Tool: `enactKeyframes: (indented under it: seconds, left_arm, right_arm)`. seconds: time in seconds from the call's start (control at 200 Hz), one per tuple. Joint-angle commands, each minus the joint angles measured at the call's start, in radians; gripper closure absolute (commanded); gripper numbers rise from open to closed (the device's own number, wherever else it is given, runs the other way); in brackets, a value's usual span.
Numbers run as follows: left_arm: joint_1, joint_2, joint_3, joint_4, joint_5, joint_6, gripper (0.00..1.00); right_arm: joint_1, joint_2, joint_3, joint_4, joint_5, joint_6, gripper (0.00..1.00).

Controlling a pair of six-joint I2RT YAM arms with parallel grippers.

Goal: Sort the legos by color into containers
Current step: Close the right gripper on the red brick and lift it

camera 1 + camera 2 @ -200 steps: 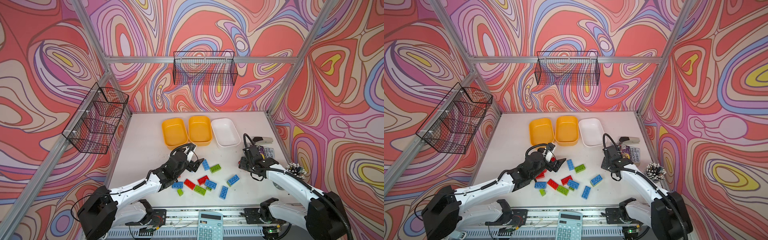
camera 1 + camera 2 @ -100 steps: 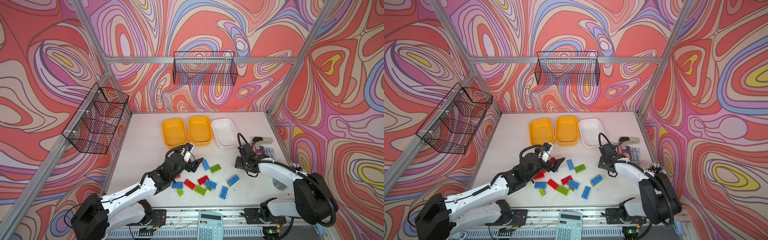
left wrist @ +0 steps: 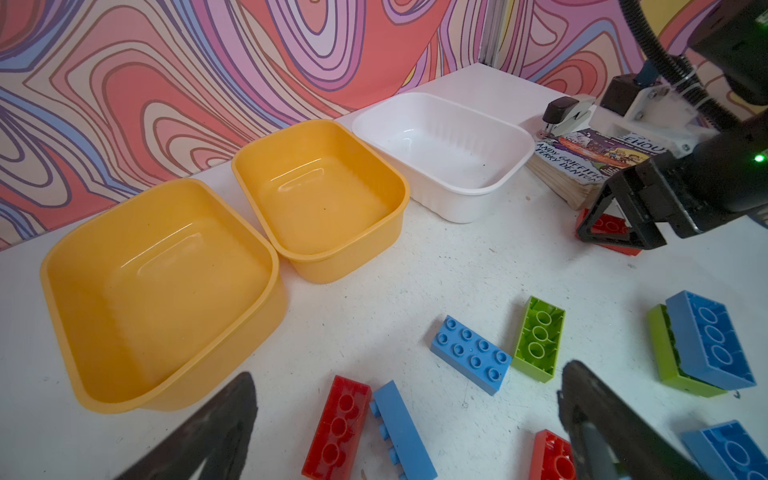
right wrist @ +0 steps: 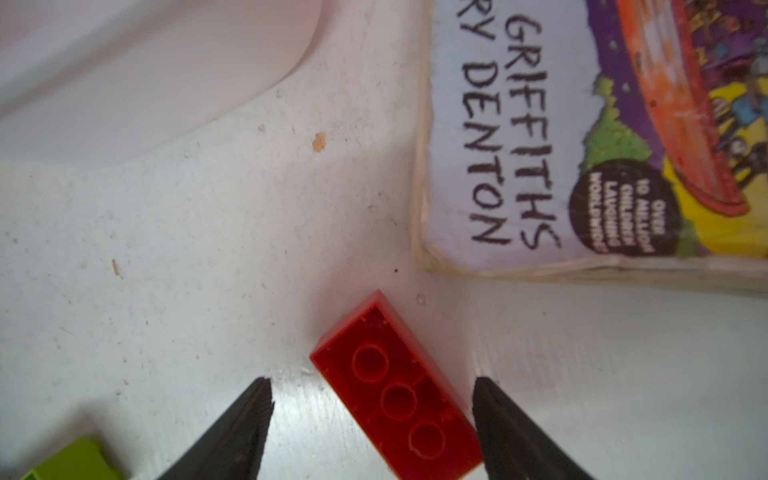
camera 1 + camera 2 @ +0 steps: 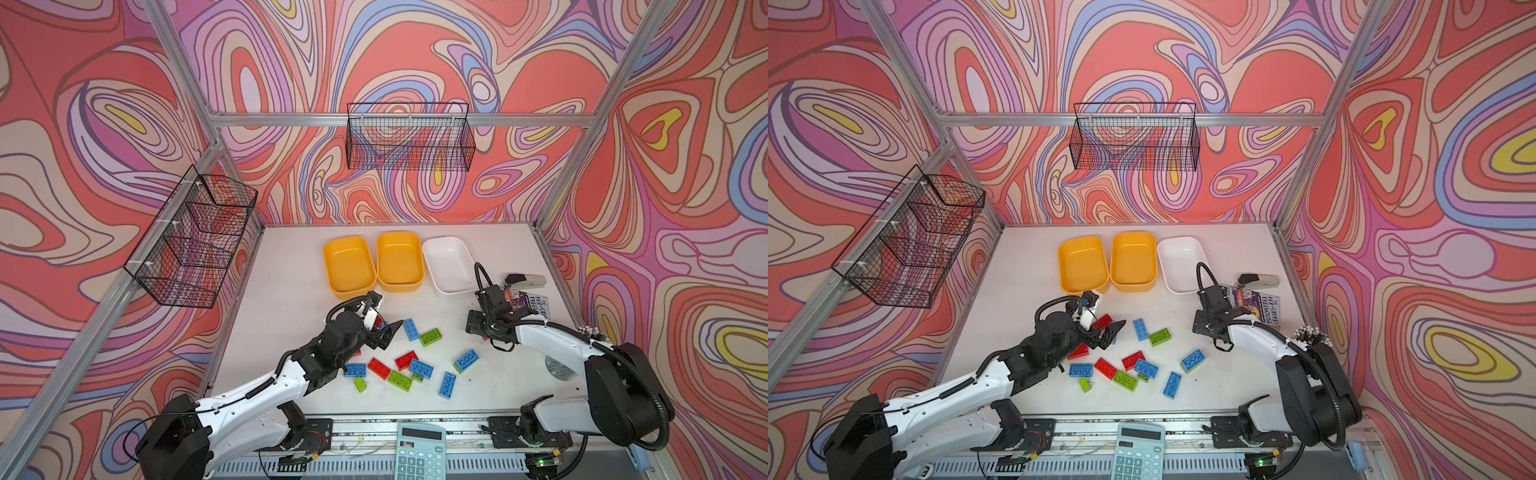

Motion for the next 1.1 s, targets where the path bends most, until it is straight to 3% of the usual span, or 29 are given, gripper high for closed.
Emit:
enactKeyframes:
  seconds: [0.0,0.18,0.481,0.716,0.961,1.092]
  left_arm:
    - [-0.004,-0.015,0.001,-0.022,0.000,-0.009,0.00]
    - [-0.005,-0.027,0.013,-0.045,0.004,-0.025,0.00]
    - [-0.005,-0.021,0.023,-0.080,0.015,-0.046,0.00]
    - [-0.004,-0.037,-0.003,-0.094,0.013,-0.076,0.00]
    - [-0.004,-0.050,0.029,-0.175,-0.001,-0.086,0.00]
    - [-0.005,-0.082,0.003,-0.163,-0.016,-0.094,0.00]
  right_arm:
    - [0.007,0.013,-0.026,0.035,-0.043,0.012,0.20]
    - [0.010,0.025,-0.042,0.063,-0.106,0.013,0.25]
    - [0.013,0.055,-0.024,0.065,-0.106,-0.006,0.44]
    - [0.016,0.075,-0.024,0.067,-0.052,-0.010,0.49]
    - [0.016,0.114,-0.018,0.090,-0.024,-0.005,0.69]
    - [0.016,0.138,-0.003,0.100,-0.043,-0.007,0.75]
